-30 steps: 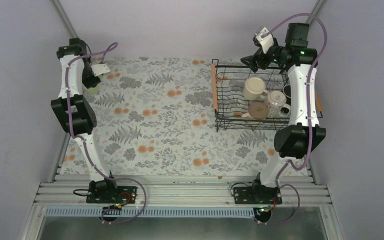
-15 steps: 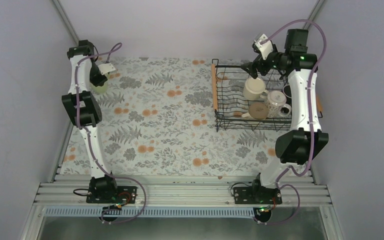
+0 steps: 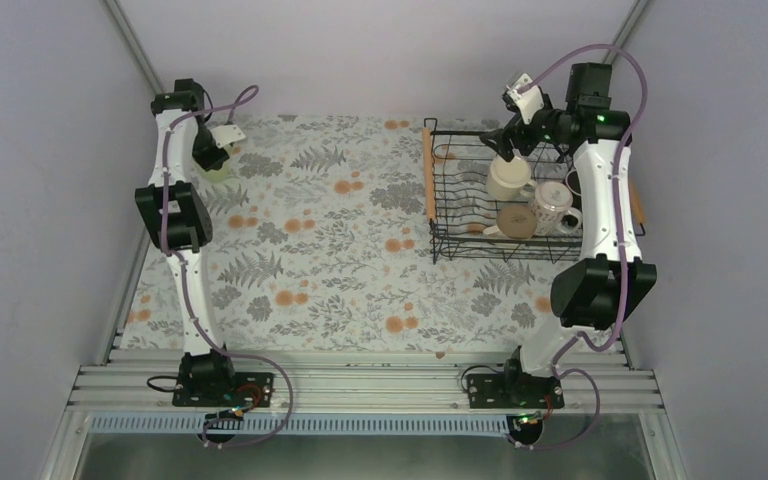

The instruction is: Unload the cups from the dish rack

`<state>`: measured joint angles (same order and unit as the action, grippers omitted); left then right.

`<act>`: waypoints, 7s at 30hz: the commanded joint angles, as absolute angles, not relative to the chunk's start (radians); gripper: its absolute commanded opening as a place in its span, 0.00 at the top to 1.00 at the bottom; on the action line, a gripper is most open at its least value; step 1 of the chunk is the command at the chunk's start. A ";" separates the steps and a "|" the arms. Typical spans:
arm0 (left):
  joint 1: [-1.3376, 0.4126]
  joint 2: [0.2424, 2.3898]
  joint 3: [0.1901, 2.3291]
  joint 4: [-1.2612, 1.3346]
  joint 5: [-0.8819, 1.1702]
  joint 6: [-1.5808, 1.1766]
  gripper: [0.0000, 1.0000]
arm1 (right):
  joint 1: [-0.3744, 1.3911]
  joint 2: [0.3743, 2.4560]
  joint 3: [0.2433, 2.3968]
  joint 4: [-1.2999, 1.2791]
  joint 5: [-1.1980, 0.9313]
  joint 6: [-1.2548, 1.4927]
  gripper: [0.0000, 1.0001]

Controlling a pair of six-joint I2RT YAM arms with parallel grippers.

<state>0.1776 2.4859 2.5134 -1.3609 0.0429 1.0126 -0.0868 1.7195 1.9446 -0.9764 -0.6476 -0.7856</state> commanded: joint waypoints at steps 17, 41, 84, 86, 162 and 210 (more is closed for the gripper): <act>0.159 2.420 2.583 -1.356 -0.054 1.046 0.07 | -0.092 1.686 1.894 -0.956 -0.614 -0.818 0.00; -0.127 1.618 1.891 -0.620 0.503 0.423 0.00 | -0.131 2.127 2.306 -1.231 -0.164 -0.768 0.05; -0.188 1.576 1.590 -0.498 0.580 0.454 0.00 | -0.193 2.254 2.293 -1.270 -0.019 -1.279 0.30; -0.187 1.581 1.598 -0.507 0.588 0.454 0.00 | -0.193 2.243 2.297 -1.274 -0.034 -1.275 0.29; -0.186 1.418 1.368 -0.498 0.688 0.516 0.00 | -0.427 1.879 1.799 -1.274 -0.319 -0.872 0.96; -0.426 2.015 1.599 1.098 1.132 -0.865 0.02 | -0.079 1.792 1.899 -0.488 -1.560 -0.201 0.97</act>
